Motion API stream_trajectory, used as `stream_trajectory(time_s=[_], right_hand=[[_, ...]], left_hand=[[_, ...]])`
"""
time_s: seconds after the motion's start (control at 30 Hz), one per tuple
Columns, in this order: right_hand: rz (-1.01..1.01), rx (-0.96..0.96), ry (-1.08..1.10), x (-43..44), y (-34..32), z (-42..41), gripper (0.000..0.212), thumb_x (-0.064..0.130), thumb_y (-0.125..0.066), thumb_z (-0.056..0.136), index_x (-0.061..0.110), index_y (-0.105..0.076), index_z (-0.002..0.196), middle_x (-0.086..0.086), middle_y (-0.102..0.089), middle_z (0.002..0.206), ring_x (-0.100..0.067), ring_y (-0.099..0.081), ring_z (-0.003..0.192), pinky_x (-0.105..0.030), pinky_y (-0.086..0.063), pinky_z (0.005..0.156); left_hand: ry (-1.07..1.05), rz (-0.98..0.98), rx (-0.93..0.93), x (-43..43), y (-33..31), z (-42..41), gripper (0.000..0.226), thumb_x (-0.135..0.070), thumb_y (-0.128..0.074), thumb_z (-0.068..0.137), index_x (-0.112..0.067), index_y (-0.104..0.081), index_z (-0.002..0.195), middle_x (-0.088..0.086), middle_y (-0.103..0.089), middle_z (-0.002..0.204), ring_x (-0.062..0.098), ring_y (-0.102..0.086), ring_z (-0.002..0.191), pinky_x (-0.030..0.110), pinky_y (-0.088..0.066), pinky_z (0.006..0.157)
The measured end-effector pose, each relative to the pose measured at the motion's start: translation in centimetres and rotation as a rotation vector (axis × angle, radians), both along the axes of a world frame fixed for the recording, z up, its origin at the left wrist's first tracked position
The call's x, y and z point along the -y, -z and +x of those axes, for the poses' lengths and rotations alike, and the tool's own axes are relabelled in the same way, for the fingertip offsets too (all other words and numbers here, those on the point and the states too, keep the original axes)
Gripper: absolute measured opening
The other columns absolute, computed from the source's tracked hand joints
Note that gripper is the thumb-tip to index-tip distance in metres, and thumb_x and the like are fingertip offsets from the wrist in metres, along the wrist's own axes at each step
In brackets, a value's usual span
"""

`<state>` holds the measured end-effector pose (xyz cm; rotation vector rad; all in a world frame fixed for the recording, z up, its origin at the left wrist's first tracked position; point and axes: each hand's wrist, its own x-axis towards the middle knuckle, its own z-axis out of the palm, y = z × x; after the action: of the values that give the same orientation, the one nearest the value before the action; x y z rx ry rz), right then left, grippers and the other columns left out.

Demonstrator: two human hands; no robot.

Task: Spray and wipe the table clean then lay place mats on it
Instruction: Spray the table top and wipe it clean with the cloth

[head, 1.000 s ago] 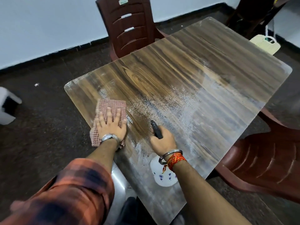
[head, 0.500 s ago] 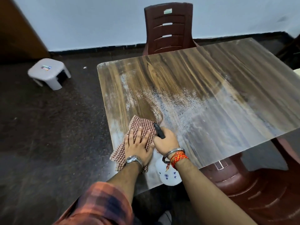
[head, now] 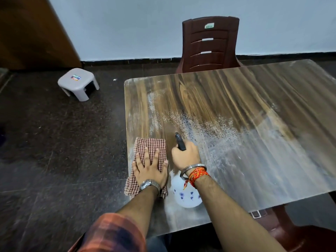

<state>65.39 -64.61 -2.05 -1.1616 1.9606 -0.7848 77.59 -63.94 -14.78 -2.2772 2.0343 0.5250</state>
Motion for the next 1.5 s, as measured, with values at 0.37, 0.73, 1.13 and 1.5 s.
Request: stream_trajectory(time_s=[0.37, 0.73, 1.13, 1.5], right_hand=[[0.004, -0.019, -0.018, 8.9, 2.0, -2.4, 0.016, 0.019, -0.053, 0.071, 0.005, -0.054, 0.080, -0.019, -0.060, 0.072, -0.041, -0.057, 0.067, -0.046, -0.053, 0.060], [0.084, 0.035, -0.032, 16.8, 4.0, -2.6, 0.022, 0.028, -0.050, 0.070, 0.008, -0.051, 0.079, -0.017, -0.058, 0.074, -0.042, -0.061, 0.070, -0.056, -0.056, 0.059], [0.009, 0.112, 0.045, 21.5, 5.1, -2.7, 0.019, 0.031, -0.052, 0.070, 0.014, -0.053, 0.078, -0.011, -0.058, 0.072, -0.043, -0.058, 0.072, -0.056, -0.057, 0.061], [-0.076, 0.073, 0.123, 16.5, 5.2, -7.2, 0.015, 0.029, -0.051, 0.066, 0.021, -0.057, 0.076, -0.005, -0.059, 0.067, -0.037, -0.060, 0.066, -0.053, -0.057, 0.062]], left_hand=[[-0.025, -0.040, -0.029, 17.6, 0.1, -2.0, 0.067, -0.072, -0.013, 0.087, -0.049, -0.005, 0.150, -0.006, 0.009, 0.162, 0.033, 0.011, 0.146, 0.053, 0.008, 0.116], [0.000, -0.055, -0.023, 33.1, 0.7, -3.8, 0.068, -0.072, -0.011, 0.087, -0.048, -0.007, 0.150, -0.006, 0.008, 0.162, 0.035, 0.009, 0.146, 0.054, 0.008, 0.116], [-0.123, -0.045, 0.004, 42.4, 0.4, 0.8, 0.072, -0.074, -0.013, 0.085, -0.046, -0.007, 0.151, -0.003, 0.007, 0.162, 0.036, 0.009, 0.147, 0.055, 0.009, 0.116], [0.367, -0.067, 0.055, 33.8, 0.4, -9.1, 0.065, -0.070, -0.008, 0.089, -0.048, -0.003, 0.149, -0.005, 0.008, 0.162, 0.035, 0.006, 0.147, 0.055, 0.006, 0.116]])
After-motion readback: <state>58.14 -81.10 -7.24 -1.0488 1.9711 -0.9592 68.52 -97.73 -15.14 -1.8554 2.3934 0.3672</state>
